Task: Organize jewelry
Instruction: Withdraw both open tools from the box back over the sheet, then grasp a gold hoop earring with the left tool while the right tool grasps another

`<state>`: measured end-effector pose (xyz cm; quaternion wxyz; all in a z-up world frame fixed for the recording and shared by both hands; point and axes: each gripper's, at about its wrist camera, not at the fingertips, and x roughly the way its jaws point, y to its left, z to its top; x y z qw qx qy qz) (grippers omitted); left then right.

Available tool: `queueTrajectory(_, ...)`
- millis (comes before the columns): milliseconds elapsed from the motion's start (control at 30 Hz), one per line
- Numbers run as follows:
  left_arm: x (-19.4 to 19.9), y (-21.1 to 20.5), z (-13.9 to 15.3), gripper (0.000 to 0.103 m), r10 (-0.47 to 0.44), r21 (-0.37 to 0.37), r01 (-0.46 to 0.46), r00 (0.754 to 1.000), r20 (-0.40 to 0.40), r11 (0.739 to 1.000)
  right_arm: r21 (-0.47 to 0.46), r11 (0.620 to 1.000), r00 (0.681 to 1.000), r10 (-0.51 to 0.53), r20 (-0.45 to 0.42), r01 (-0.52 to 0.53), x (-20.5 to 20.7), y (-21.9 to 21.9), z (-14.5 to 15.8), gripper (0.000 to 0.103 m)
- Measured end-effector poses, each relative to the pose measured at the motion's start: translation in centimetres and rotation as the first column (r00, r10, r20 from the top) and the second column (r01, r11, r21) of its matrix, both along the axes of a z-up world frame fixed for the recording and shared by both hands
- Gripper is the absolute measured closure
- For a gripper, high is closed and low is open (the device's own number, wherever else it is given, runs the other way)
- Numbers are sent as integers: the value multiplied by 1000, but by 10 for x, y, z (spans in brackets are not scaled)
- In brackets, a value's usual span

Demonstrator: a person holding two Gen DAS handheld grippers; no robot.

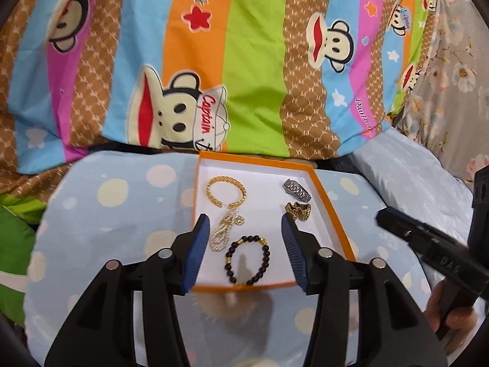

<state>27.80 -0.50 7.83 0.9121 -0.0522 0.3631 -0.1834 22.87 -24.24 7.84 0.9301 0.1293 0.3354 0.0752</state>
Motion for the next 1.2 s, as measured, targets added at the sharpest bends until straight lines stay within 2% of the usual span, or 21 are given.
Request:
queueTrajectory(100, -28, 17, 12, 52, 3, 13, -4, 1000, 23, 1000, -11, 1000, 999, -3, 35, 3, -35, -2, 15, 69)
queueTrajectory(233, -58, 35, 13, 52, 20, 32, -21, 999, 28, 999, -43, 999, 998, -12, 59, 15, -79, 1, 21, 66)
queueTrajectory(367, -89, 43, 4, 51, 32, 77, -34, 999, 24, 996, -96, 995, 998, -27, 61, 33, -118, 7, 11, 65)
queueTrajectory(467, -111, 42, -12, 47, 31, 107, -31, 1000, 4, 994, -99, 995, 999, -20, 28, 23, -135, 14, -9, 65)
queueTrajectory(767, -148, 10, -65, 45, -36, 128, 48, 995, -92, 991, -89, 995, 992, 33, -120, -44, -145, 41, -74, 64)
queueTrajectory(900, -153, -4, -79, 45, -66, 146, 83, 991, -115, 986, -125, 990, 989, 48, -143, -66, -142, 52, -84, 64)
queueTrajectory(1033, -154, -11, -87, 45, -82, 157, 101, 989, -124, 982, -121, 990, 982, 48, -183, -71, -136, 54, -94, 64)
queueTrajectory(1200, -150, -20, -93, 45, -83, 179, 106, 988, -132, 978, -99, 993, 981, 42, -187, -62, -132, 51, -95, 64)
